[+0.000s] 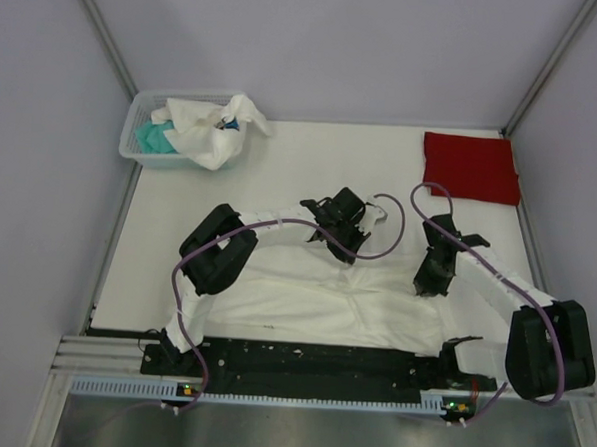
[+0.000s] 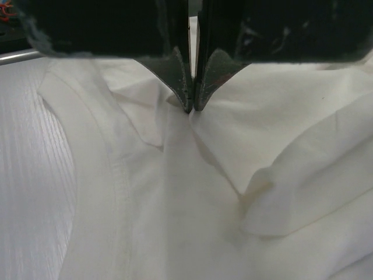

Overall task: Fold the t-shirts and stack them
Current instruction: Fold the other side of the tshirt into a rectangle

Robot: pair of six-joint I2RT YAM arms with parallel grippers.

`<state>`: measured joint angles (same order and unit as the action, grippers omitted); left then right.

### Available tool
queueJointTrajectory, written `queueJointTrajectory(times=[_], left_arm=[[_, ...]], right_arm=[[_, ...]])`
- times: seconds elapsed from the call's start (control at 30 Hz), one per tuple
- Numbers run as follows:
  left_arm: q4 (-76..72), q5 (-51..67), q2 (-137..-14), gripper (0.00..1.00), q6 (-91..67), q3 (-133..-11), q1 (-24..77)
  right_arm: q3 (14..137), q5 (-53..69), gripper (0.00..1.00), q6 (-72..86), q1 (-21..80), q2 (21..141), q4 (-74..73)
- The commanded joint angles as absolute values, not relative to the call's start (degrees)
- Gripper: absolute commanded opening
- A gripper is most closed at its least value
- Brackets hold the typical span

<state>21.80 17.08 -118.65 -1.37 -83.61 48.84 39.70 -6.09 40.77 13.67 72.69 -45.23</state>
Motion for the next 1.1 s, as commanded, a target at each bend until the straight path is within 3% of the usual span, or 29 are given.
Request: queueJointTrajectory(times=[0.0,0.2,0.67,0.73,0.8,0.87,0.93,1.07], left_arm=[[22.32,17.05,-117.68,0.00,1.04,-86.22,48.78],[22.59,17.31,-117.86,0.00,2.02,-86.83,48.78],[21.62,17.92,-114.26,0.00,3.69,-83.67,48.87],[21.88,19.50,-114.43,0.09,4.30,-83.41,48.87],[22.93,22.31,-114.96,0.28,4.66,-83.50,48.95],[24.43,24.78,-114.79,0.42,4.92,-83.50,48.96],[25.92,25.23,-113.74,0.47,5.71,-83.85,48.96],[26.89,23.82,-108.74,0.49,8.17,-83.93,48.96]], right_arm=[[37.27,-3.08,0.00,44.90,13.36,66.11,-48.68],[32.18,-2.29,0.00,51.76,13.36,55.47,-51.59],[34.28,-0.36,0.00,50.63,13.36,56.42,-59.94],[33.49,-0.26,0.01,50.28,13.36,57.21,-59.86],[33.92,-0.26,0.11,50.10,13.36,58.44,-60.29],[35.24,-0.44,0.28,50.18,13.36,58.62,-61.25],[37.52,-2.36,0.39,50.36,13.27,57.66,-63.01],[46.56,-8.78,0.42,49.05,13.45,55.47,-65.57]])
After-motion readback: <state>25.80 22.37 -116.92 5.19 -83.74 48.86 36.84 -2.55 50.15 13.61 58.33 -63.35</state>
